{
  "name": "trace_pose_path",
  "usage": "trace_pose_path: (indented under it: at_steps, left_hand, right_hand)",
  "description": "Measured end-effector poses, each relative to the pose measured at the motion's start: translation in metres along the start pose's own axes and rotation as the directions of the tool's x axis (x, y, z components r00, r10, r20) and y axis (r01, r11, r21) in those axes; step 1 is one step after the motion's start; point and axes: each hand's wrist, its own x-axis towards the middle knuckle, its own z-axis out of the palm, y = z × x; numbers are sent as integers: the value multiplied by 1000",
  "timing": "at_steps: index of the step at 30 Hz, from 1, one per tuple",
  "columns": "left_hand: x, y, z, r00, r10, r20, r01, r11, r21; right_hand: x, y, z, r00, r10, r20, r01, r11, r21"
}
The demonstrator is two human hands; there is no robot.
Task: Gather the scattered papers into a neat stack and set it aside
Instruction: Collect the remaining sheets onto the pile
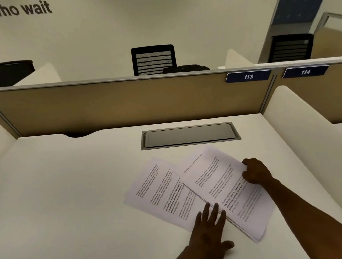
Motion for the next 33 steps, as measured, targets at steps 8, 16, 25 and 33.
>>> trace_pose_path:
  at_steps: [8, 16, 25, 33]
  left_hand:
    - [14, -11, 13, 998, 4, 70, -11, 995, 103]
    - [11, -10, 11, 998, 13, 68, -18, 996, 83]
    - [10, -17, 15, 998, 32, 52, -37, 994, 99]
    - [12, -20, 13, 996, 49, 74, -54, 996, 70]
  right_hand:
    - [8, 6, 27, 999, 41, -21, -42, 996, -78]
    - [9, 0, 22, 999, 2, -52, -9, 993, -122]
    - [6, -4, -2, 997, 2, -75, 5, 995, 103]
    - [3, -13, -26, 998, -32, 49, 32, 999, 5]
